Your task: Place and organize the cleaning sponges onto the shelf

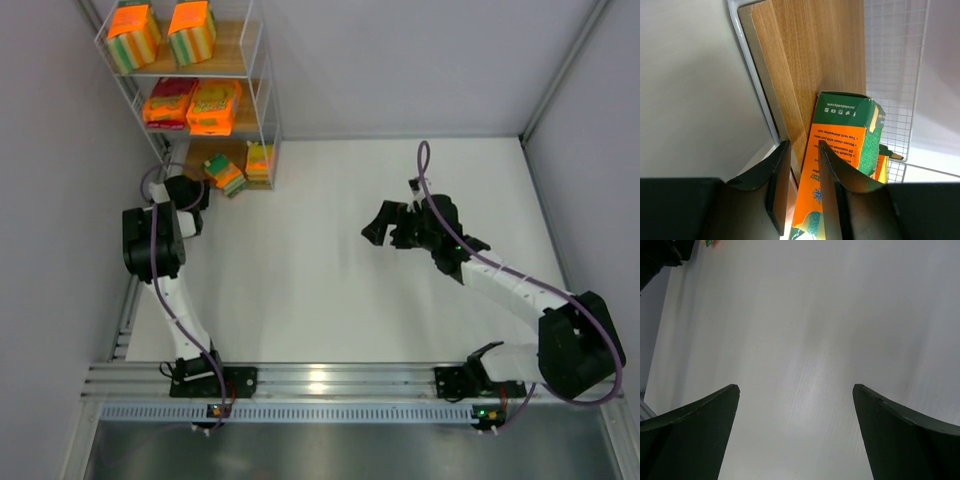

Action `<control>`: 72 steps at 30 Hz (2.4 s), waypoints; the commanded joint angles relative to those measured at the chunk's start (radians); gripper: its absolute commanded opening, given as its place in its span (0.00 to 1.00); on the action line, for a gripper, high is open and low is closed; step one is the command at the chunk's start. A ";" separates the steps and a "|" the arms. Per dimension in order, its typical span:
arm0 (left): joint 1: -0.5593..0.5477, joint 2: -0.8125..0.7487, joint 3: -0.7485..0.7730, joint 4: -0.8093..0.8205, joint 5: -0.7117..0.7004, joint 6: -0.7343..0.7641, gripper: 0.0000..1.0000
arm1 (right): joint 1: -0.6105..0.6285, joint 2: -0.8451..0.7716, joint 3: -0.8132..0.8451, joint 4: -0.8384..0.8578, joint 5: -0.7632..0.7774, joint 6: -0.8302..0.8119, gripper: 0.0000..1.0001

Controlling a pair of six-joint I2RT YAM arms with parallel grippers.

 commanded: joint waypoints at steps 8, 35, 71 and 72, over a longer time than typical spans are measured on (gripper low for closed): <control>-0.065 -0.029 0.022 0.140 0.013 0.009 0.34 | -0.015 -0.072 -0.041 0.097 -0.028 0.012 0.99; -0.071 0.217 0.320 0.138 0.133 0.061 0.36 | -0.013 -0.039 -0.061 0.080 -0.013 0.015 0.99; 0.019 -0.667 -0.321 -0.177 0.165 0.438 0.64 | -0.013 -0.243 0.001 -0.081 0.103 -0.111 0.99; 0.018 -0.721 -0.322 -0.234 0.173 0.482 0.64 | -0.013 -0.276 0.014 -0.095 0.127 -0.128 1.00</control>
